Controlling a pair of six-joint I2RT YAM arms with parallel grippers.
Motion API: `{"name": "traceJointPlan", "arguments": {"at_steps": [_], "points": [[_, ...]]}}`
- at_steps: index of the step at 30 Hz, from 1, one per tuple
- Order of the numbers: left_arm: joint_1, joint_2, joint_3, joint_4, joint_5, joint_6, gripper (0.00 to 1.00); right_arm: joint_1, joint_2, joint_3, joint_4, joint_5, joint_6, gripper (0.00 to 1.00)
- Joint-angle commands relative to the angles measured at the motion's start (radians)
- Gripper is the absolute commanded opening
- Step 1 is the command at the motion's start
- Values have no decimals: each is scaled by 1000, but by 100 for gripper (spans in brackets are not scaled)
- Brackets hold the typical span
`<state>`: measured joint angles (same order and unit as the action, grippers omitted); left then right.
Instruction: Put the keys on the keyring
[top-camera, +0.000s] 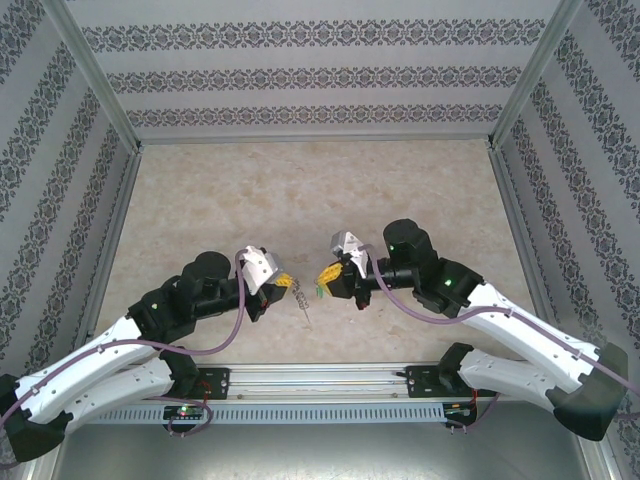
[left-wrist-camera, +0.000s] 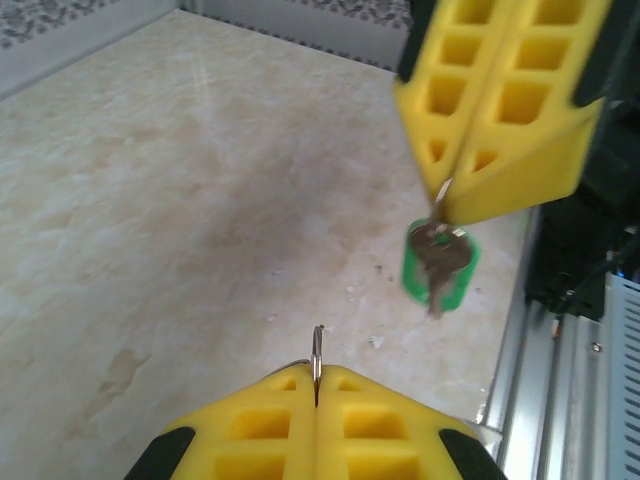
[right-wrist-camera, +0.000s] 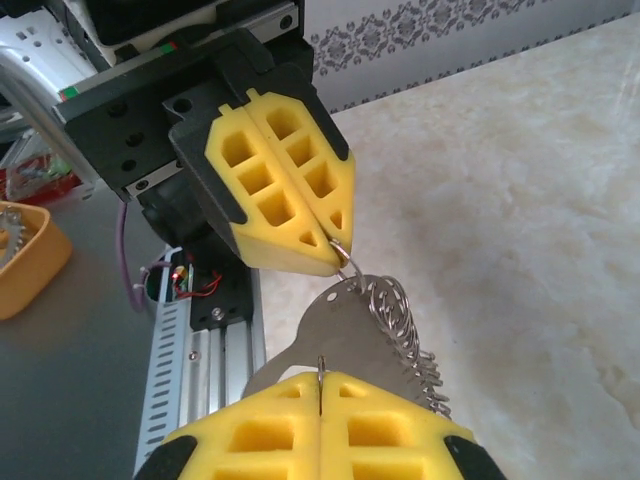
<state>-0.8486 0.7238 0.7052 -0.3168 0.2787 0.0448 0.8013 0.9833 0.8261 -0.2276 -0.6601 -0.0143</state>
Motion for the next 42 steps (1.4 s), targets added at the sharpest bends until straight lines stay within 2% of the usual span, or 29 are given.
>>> {"name": "traceJointPlan", "arguments": {"at_steps": [1,12,23,42], "points": [[10,-4,28,80,87,47,0,10,28,-2,17,-68,7,0],[-3,14,30,77,99,64,0,26,50,-3,114,-88,57,0],[-6,14,29,82,101,69,0,39,107,18,87,-99,42,0],[-12,6,29,77,103,73,0,38,109,28,122,-62,60,0]]}}
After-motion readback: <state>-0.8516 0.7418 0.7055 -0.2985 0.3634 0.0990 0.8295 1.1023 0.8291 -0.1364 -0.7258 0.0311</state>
